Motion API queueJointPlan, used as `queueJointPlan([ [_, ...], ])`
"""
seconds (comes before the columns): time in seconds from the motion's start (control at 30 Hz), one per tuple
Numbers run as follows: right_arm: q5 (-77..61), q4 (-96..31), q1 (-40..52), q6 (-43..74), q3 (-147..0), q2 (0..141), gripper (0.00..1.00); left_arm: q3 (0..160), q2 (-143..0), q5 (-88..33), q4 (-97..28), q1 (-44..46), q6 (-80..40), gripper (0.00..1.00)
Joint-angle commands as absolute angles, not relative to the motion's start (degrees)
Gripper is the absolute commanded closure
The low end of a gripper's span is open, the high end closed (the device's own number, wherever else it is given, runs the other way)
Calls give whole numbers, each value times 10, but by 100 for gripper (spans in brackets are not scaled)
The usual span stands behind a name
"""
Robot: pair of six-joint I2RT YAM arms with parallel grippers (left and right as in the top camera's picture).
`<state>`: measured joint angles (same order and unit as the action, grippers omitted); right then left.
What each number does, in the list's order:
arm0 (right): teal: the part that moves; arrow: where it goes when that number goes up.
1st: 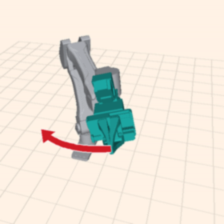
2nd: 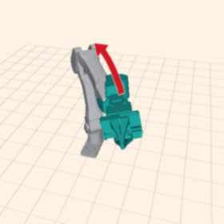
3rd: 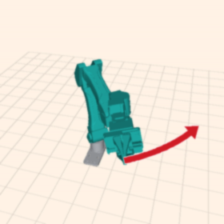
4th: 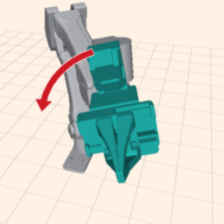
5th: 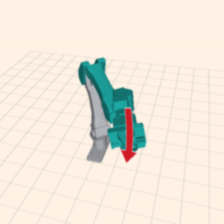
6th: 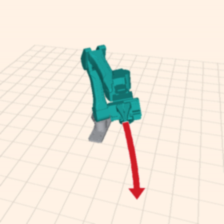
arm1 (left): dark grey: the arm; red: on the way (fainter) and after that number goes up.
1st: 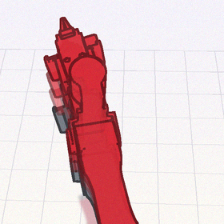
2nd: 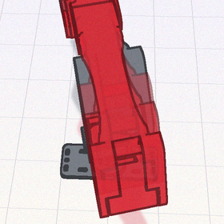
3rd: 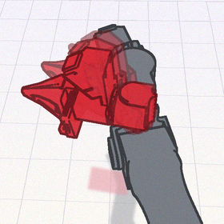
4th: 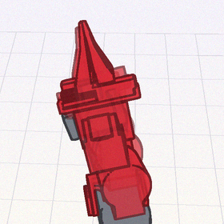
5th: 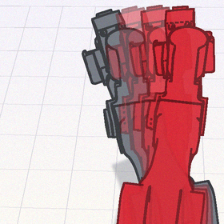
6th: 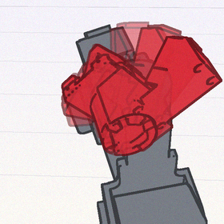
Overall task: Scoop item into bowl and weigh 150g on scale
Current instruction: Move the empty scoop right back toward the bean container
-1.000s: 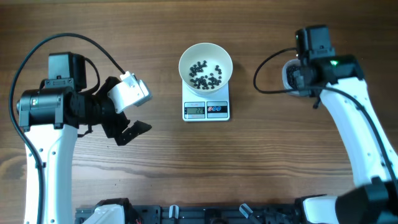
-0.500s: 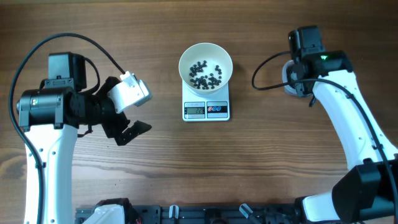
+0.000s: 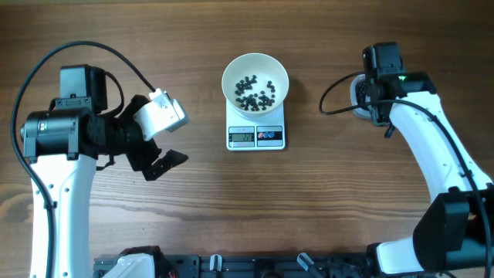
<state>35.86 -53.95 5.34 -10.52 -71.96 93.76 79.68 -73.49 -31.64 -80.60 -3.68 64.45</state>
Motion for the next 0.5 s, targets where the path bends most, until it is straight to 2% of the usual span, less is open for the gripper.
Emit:
queueJointPlan([
  [0.0,368,-524,50,-106,-715,948,96,809,-729,-331,-806,-39,656,0],
  [0.47,331,-519,50,-108,-715,990,96,809,-729,-331,-806,-39,656,0],
])
